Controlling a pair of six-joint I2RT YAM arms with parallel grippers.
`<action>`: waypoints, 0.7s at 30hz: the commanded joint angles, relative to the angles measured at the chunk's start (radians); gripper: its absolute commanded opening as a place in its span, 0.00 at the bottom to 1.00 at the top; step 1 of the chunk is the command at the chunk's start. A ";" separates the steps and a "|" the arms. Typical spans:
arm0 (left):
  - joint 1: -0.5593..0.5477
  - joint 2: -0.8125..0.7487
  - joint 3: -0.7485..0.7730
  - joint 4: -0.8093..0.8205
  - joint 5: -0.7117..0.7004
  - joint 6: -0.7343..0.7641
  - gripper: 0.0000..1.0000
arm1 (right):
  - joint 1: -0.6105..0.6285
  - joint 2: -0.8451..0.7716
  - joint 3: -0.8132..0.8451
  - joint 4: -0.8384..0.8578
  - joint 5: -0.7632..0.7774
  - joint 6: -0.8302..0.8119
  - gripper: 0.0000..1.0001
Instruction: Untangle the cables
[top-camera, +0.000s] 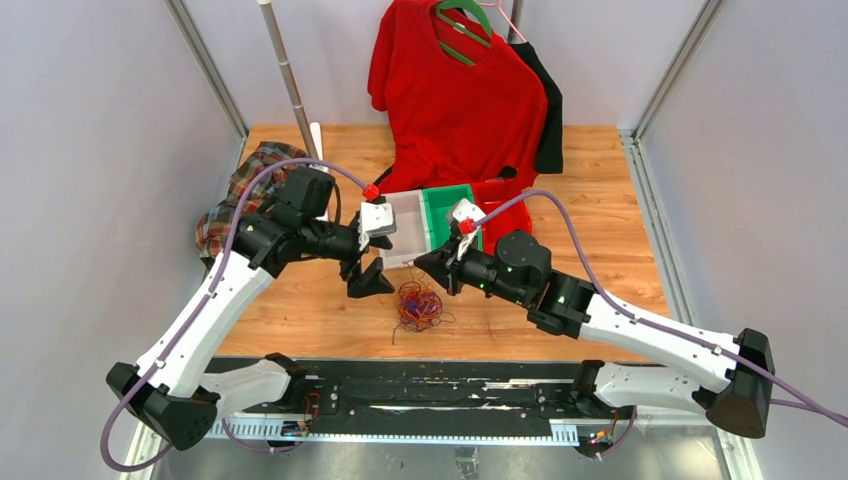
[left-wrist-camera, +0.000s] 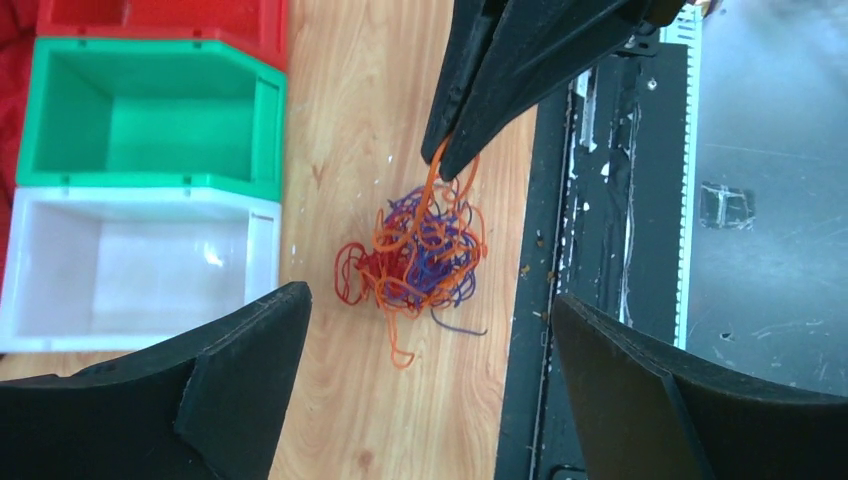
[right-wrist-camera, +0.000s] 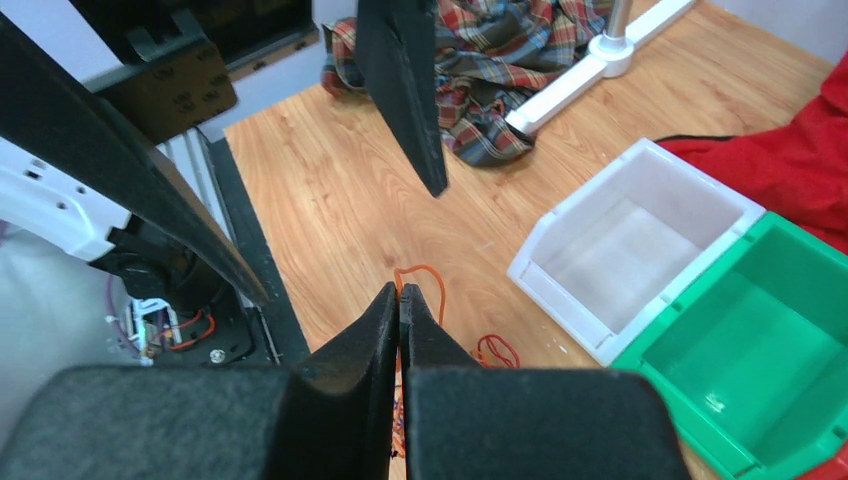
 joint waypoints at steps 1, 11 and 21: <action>-0.007 0.035 0.047 -0.008 0.096 0.039 0.91 | -0.021 0.008 0.067 0.025 -0.092 0.042 0.01; -0.032 0.082 0.058 -0.008 0.129 0.054 0.53 | -0.028 0.050 0.090 0.072 -0.155 0.104 0.01; -0.043 0.095 0.104 0.000 0.032 -0.014 0.01 | -0.041 0.011 0.077 0.093 -0.090 0.129 0.02</action>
